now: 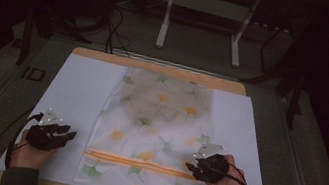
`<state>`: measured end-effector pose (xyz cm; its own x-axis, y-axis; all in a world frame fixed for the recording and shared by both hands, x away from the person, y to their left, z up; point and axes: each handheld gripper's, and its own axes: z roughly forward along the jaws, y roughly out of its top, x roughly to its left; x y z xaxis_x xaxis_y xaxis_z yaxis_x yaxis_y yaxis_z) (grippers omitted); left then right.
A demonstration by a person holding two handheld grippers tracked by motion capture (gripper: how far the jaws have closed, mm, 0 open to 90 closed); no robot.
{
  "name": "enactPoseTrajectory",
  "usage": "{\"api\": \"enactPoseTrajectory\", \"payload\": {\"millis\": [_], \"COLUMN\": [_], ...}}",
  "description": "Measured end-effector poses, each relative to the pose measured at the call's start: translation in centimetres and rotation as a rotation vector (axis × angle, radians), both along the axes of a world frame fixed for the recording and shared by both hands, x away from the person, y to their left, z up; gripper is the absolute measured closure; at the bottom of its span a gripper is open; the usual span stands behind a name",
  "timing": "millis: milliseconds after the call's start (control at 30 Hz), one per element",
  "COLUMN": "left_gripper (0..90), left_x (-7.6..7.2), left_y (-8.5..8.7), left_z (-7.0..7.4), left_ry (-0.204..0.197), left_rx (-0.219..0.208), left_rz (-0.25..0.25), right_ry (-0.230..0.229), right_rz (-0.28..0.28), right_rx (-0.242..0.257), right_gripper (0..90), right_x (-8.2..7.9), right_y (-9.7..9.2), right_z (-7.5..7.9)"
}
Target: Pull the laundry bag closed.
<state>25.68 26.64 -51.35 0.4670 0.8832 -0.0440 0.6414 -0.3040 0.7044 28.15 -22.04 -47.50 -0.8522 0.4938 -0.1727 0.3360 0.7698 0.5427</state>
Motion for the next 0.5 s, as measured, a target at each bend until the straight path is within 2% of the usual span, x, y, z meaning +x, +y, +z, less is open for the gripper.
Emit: {"api": "enactPoseTrajectory", "payload": {"millis": [133,233,367,500], "left_gripper": [62.8,62.3,60.4,60.5], "left_x": [0.0,-0.1,-0.2,-0.3], "left_y": [0.2,0.2,0.2,0.2], "left_z": [0.1,0.3,0.4,0.6], "left_ry": [-0.003,-0.007,-0.035,-0.044], "left_rx": [-0.022,-0.013,0.009,0.038], "left_rz": [0.014,0.020,0.032,0.044], "right_ry": [0.000,0.006,0.012,0.018], "right_rz": [0.029,0.061,0.090,0.112], "right_rx": [-0.035,-0.068,-0.076,-0.091], "right_gripper": [59.3,58.6,58.3,58.3], "right_x": [0.2,0.4,0.5,0.5], "right_y": [1.3,2.6,3.7,4.9], "right_z": [0.1,0.3,0.6,0.6]}}
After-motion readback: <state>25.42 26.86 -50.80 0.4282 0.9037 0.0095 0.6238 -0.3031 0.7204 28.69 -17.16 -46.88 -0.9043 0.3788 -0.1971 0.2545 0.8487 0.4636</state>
